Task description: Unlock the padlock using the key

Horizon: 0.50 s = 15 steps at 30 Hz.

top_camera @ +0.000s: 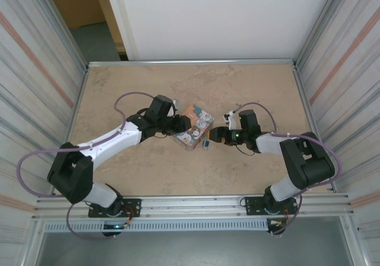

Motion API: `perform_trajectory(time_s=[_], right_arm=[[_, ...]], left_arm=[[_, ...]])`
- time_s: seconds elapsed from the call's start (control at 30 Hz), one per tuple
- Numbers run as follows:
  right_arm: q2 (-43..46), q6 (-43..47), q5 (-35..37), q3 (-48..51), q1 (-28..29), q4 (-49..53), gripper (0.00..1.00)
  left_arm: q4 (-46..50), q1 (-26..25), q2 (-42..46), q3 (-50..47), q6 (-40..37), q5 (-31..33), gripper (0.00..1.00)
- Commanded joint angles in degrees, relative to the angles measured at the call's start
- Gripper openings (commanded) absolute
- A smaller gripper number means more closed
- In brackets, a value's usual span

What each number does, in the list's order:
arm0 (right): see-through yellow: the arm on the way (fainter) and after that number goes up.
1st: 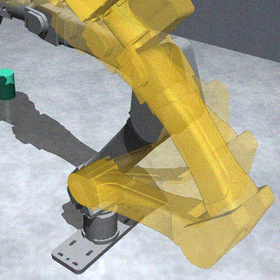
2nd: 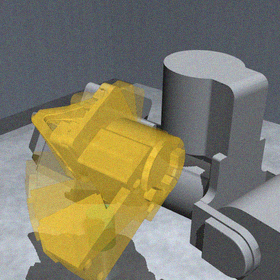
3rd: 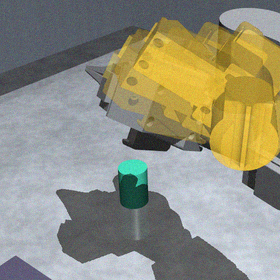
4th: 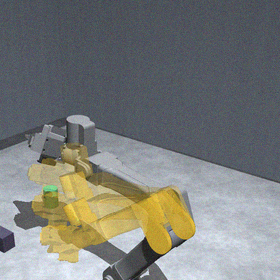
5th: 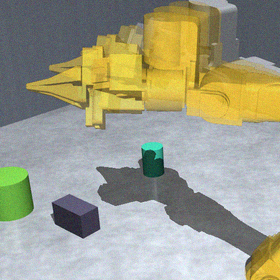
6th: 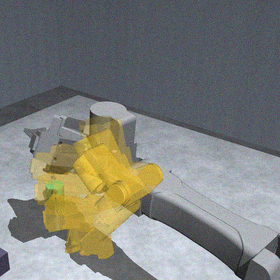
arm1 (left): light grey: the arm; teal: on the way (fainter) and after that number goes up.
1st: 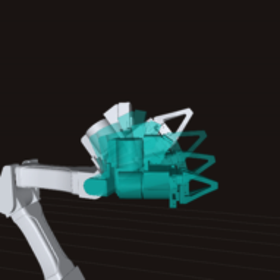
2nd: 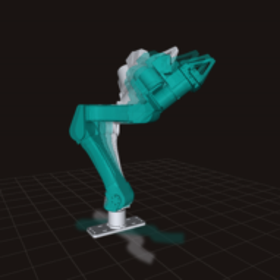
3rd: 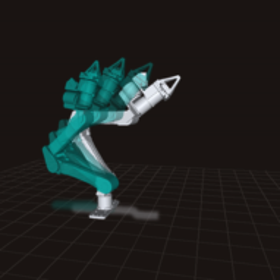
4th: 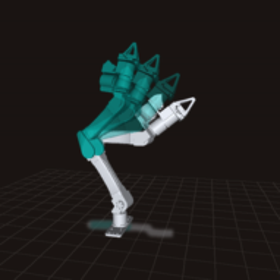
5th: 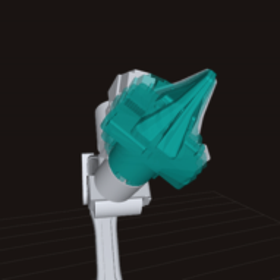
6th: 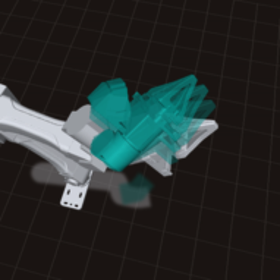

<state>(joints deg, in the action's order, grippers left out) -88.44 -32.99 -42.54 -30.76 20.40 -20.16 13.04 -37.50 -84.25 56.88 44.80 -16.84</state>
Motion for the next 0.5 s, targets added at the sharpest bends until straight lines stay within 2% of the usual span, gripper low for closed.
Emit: perform_trajectory(time_s=[0.0,0.17,0.47], right_arm=[[-1.37,-0.58,-0.9,-1.32,0.86,-2.09,0.64],[-3.78,-0.58,-0.97,-1.83,1.52,-3.83,0.61],[-7.96,-0.62,-2.67,-2.65,2.0,-8.99,0.57]], left_arm=[[-0.42,0.73,-2.9,2.49,-0.95,-3.14,0.31],[-1.42,1.0,-6.63,3.78,-0.94,-4.33,0.2],[-1.18,1.2,-10.4,4.01,-1.25,-4.26,0.15]])
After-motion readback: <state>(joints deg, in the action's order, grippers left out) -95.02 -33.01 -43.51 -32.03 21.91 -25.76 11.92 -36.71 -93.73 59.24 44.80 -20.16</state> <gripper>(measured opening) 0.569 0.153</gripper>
